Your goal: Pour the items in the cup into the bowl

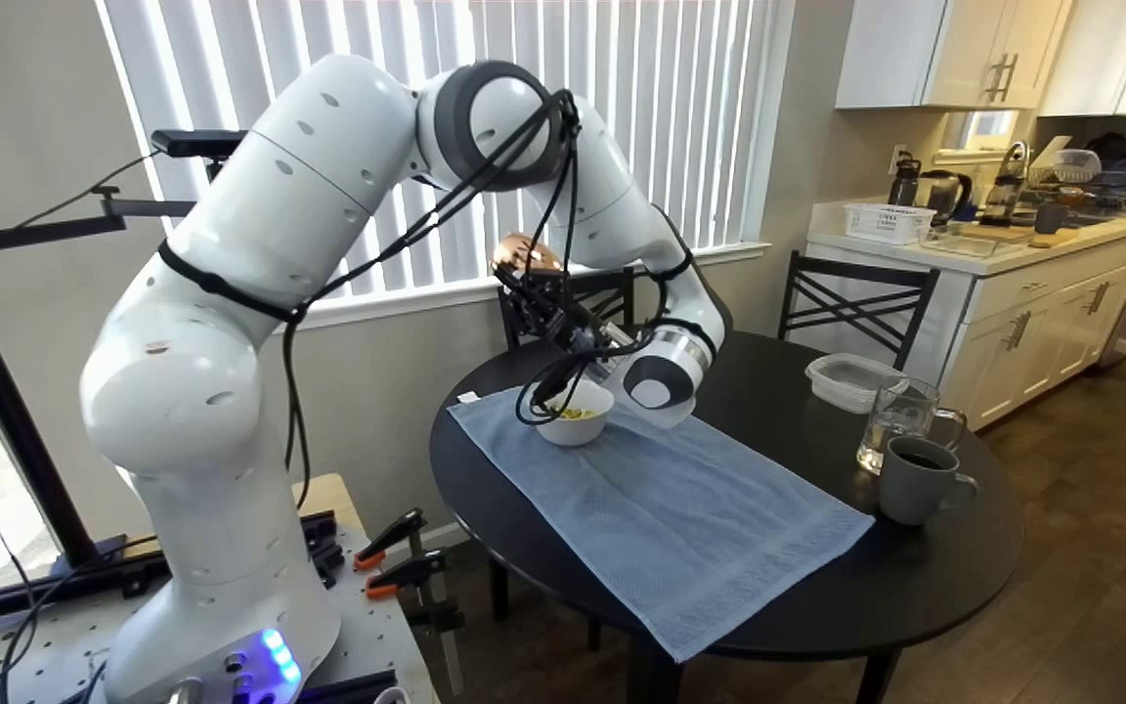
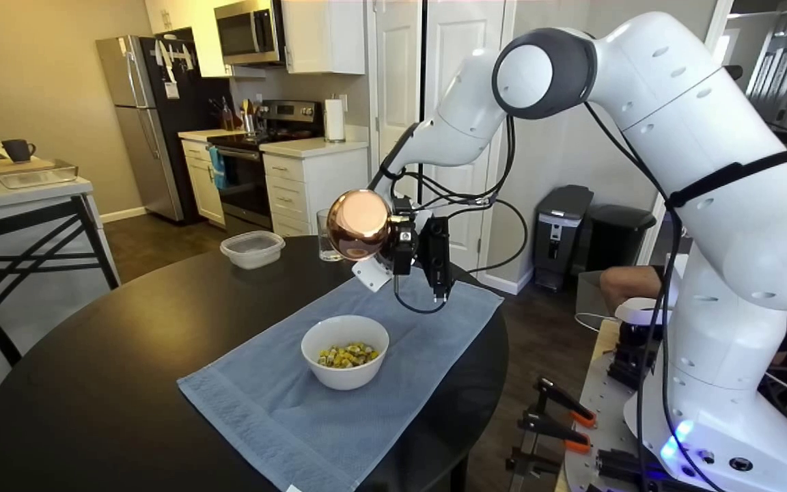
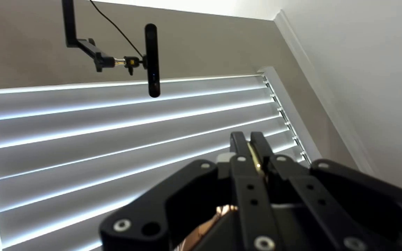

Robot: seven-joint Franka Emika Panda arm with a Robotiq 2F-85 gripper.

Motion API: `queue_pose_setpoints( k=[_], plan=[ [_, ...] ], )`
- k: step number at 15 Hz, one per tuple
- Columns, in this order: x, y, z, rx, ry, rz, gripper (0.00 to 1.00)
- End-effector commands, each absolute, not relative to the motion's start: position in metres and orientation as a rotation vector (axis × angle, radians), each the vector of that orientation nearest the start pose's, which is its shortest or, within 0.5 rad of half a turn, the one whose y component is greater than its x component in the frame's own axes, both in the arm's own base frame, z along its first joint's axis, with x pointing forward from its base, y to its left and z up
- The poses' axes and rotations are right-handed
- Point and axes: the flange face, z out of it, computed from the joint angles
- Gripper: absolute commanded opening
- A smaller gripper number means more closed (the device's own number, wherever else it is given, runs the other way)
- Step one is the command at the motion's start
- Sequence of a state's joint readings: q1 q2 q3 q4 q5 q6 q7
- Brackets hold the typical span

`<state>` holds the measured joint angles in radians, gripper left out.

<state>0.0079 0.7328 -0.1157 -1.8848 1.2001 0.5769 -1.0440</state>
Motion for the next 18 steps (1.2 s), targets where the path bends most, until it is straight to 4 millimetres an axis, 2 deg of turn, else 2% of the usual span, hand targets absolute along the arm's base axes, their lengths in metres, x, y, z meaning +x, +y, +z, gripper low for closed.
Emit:
queue_pose_setpoints(
  k=[1, 6, 14, 18],
  plan=[
    [0.493, 0.056, 0.267, -1.073, -0.450, 0.668, 0.04],
    [0.505, 0.032, 0.290, -1.300, -0.574, 0.724, 0.03],
    [0.524, -0.009, 0.282, -1.677, -0.735, 0.915, 0.03],
    [0.539, -0.038, 0.295, -1.861, -0.832, 1.013, 0.03]
  ],
)
